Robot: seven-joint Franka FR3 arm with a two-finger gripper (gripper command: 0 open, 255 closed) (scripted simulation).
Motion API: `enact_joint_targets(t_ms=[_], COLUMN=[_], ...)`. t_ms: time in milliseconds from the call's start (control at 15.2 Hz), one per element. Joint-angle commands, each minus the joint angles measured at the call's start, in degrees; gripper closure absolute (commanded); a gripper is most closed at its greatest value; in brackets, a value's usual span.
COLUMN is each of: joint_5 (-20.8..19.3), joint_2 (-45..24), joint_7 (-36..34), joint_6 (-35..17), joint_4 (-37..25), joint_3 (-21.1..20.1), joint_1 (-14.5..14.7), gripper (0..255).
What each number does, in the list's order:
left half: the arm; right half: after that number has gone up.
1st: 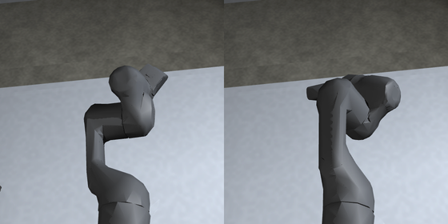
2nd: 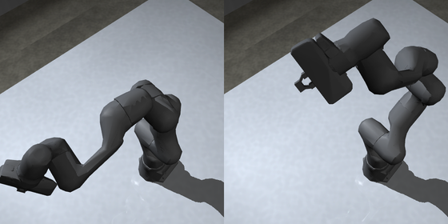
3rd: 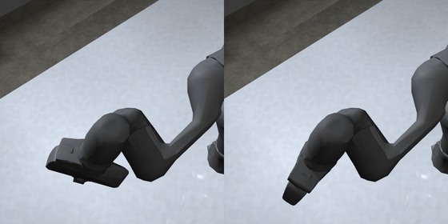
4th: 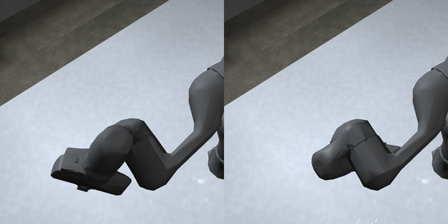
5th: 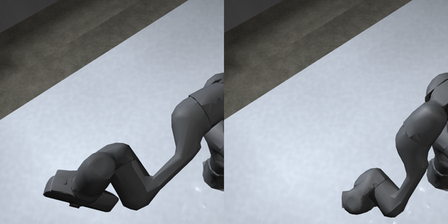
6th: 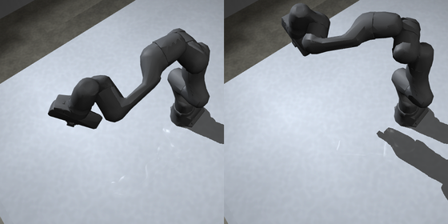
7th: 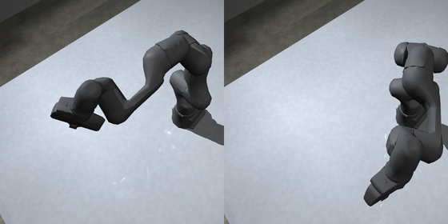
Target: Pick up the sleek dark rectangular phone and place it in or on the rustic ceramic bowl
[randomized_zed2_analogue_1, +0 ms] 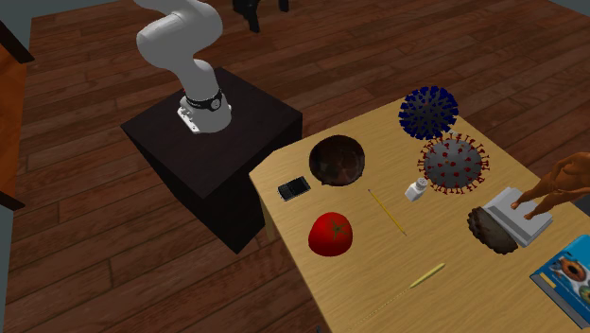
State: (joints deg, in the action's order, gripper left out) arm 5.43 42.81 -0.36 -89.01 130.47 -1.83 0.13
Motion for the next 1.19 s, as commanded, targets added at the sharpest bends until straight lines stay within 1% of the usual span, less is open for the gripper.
enact_joint_targets(t_ms=[0, 330, 594, 858, 1122], joint_5=[0.0, -1.8, -3.4, -5.0, -6.5], joint_2=[0.0, 0.5, -0.7, -3.8, -9.0], joint_7=[0.0, 8.0, 14.3, 20.6, 26.9], joint_6=[0.0, -8.8, -16.4, -24.7, -33.8], joint_4=[0.0, 9.7, 16.3, 21.8, 25.9], joint_3=[0.0, 2.2, 4.2, 6.3, 8.6], joint_1=[0.0, 1.4, 2.3, 3.1, 3.8], gripper=[0, 0, 0, 0, 0])
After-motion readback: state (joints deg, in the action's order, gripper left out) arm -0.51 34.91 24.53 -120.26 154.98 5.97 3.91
